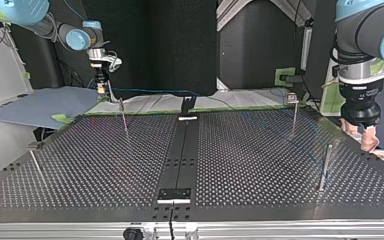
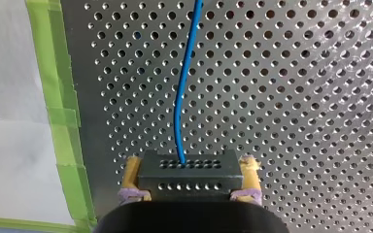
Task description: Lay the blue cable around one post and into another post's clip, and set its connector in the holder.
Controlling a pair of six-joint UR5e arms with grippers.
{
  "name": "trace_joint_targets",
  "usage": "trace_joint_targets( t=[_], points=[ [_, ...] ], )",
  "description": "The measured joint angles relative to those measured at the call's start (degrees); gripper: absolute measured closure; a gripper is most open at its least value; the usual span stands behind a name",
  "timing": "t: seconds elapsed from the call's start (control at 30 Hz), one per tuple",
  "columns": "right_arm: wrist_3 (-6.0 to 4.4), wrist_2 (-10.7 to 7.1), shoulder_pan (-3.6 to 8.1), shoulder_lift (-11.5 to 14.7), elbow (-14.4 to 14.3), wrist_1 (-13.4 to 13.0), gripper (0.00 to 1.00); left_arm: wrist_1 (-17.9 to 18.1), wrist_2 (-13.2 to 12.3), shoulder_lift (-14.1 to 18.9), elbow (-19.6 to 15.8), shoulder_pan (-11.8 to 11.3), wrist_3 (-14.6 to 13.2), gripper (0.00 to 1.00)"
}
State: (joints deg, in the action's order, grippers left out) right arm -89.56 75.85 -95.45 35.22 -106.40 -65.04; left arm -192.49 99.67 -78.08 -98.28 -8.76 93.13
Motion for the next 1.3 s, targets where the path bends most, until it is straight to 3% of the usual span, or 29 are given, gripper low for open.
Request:
trace_joint_targets(
  t=[0.33,0.53,0.73,0.9,1.3],
  points=[
    [-0.01,0.00,0.01,0.0,0.0,-0.1,1.00,0.0,0.0,-0.1,-0.1,0.2,0.0,0.00],
    [-0.01,0.00,-0.03,0.0,0.0,-0.1,1.00,1.1,-2.0,0.1,-2.3,1.3,-1.2,0.00],
    [-0.42,-0.02,-0.06,0.0,0.0,-0.4,1.00,4.4,-5.5,2.4,-5.8,4.0,-0.3,0.00],
    [-0.68,-0.01,-0.17,0.0,0.0,-0.5,1.00,7.6,-7.9,4.4,-9.1,7.2,2.4,0.00],
    [-0.84,-0.12,-0.42,0.0,0.0,-0.5,1.00,14.8,-2.2,-1.0,-16.3,14.4,9.3,0.00]
  ],
)
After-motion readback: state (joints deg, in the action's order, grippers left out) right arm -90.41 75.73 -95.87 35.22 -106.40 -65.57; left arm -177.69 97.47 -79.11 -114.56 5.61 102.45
